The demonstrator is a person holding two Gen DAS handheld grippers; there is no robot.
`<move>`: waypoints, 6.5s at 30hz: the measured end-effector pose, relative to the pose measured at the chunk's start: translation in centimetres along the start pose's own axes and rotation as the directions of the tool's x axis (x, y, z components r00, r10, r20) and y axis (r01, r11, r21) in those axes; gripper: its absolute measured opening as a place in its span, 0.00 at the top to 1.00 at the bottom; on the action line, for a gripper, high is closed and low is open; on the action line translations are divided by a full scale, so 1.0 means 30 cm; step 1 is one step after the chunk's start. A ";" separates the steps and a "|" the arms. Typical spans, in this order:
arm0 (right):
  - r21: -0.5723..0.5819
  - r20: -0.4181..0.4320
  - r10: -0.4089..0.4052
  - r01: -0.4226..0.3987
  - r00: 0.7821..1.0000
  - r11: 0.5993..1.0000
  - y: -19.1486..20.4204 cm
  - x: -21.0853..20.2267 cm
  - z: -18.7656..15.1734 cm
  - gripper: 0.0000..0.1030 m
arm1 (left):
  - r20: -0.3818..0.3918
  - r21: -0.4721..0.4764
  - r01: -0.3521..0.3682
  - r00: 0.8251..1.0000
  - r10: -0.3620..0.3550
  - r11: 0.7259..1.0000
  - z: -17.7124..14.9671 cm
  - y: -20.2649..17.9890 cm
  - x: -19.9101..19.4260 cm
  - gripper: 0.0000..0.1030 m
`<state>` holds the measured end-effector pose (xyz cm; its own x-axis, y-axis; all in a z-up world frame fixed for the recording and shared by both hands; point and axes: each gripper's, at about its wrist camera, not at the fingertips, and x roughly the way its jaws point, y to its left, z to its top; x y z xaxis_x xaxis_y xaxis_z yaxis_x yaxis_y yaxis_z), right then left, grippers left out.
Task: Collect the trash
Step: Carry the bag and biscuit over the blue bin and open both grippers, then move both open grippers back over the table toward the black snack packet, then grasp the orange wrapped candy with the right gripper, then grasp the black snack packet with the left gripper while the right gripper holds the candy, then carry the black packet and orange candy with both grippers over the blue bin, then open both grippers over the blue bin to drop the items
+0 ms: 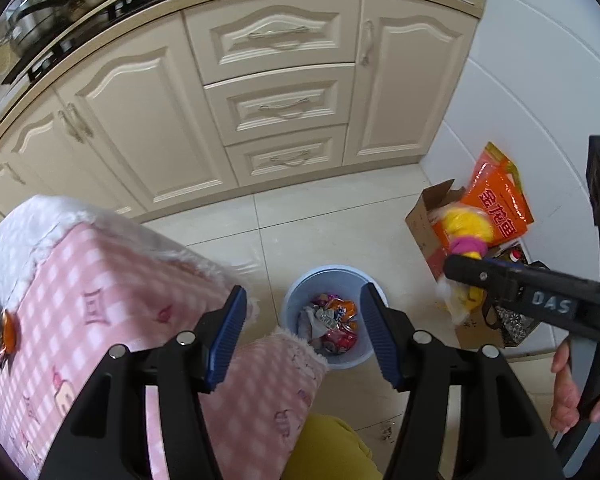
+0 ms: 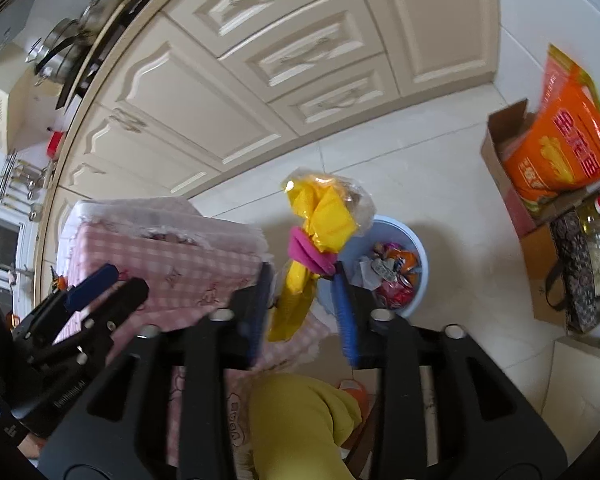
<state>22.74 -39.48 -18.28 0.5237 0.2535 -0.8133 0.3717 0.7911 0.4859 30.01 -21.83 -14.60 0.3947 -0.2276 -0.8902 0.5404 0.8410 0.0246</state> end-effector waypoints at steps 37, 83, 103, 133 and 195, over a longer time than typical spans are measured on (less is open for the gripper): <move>-0.150 0.106 -0.037 0.053 0.994 0.987 0.320 -0.270 -0.202 0.41 | 0.173 -0.069 0.069 0.983 -0.056 0.995 -0.193 0.161 -0.342 0.43; -0.431 -0.204 0.007 -0.097 0.979 0.897 1.240 0.368 -0.192 0.69 | 0.122 -0.517 -0.037 0.986 0.116 0.855 -0.488 1.130 -0.365 0.39; -0.380 -0.134 0.062 -0.109 0.989 0.919 1.121 0.269 -0.154 0.93 | 0.110 -0.515 0.024 0.993 0.039 0.857 -0.430 1.072 -0.327 0.34; -0.296 -0.064 0.088 -0.103 0.994 0.950 0.888 0.134 -0.104 0.93 | 0.163 -0.381 -0.149 0.961 0.225 0.912 -0.307 0.948 -0.249 0.93; 0.045 -0.074 -0.026 0.029 0.997 0.999 0.040 0.039 0.027 0.92 | -0.078 0.113 0.108 0.992 -0.100 0.988 0.039 -0.022 0.081 0.75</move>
<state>24.41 -38.67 -18.39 0.4558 0.2731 -0.8472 0.4208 0.7725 0.4755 31.48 -23.51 -16.26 0.2794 -0.2712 -0.9211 0.6608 0.7503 -0.0205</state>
